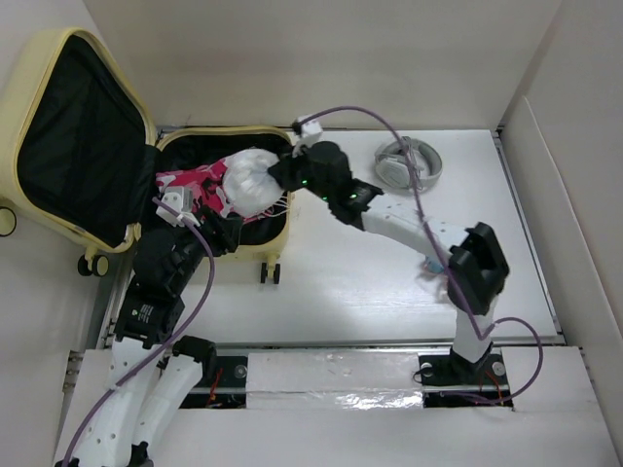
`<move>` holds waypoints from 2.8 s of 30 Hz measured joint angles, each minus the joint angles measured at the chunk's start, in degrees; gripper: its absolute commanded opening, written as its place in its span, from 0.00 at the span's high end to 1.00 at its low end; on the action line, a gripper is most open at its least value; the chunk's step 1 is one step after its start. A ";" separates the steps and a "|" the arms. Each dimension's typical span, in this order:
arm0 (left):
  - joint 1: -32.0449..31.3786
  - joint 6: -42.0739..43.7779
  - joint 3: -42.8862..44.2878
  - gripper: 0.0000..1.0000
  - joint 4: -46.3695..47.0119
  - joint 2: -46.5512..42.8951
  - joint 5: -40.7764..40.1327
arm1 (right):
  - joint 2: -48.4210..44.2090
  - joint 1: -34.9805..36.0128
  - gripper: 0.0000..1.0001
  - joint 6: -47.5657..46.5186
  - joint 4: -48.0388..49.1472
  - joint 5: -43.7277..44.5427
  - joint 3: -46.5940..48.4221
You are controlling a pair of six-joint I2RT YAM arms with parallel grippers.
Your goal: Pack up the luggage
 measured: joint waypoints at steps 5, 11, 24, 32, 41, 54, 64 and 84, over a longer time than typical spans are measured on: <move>0.00 -0.28 0.00 0.44 -0.09 -0.98 -1.38 | 9.09 5.81 0.99 -1.49 -2.01 -0.85 5.84; 0.00 -0.42 0.00 0.44 -0.09 -1.03 -1.55 | 13.44 6.08 0.94 -2.25 -5.42 -1.77 6.73; 0.02 -0.50 0.00 0.43 -0.04 -0.98 -1.55 | 18.32 6.93 0.27 -6.51 -13.33 1.18 12.63; 0.04 -0.63 0.00 0.42 -0.04 -0.98 -1.53 | 4.20 3.15 0.40 -8.02 -9.57 2.49 2.62; 0.04 -0.61 0.00 0.42 -0.04 -1.25 -1.29 | -7.41 -25.27 0.79 -3.08 -3.72 9.31 -11.65; 0.02 -0.61 0.00 0.42 -0.02 -1.46 -0.83 | 11.45 -48.15 0.37 5.66 -10.97 8.28 -4.96; 0.02 -0.61 0.00 0.42 -0.02 -1.46 -0.61 | 23.12 -50.49 0.87 8.92 -18.10 -2.82 4.74; 0.02 -0.79 0.00 0.42 -0.02 -1.46 -0.50 | 3.45 -24.41 1.00 5.86 -8.92 -9.75 5.68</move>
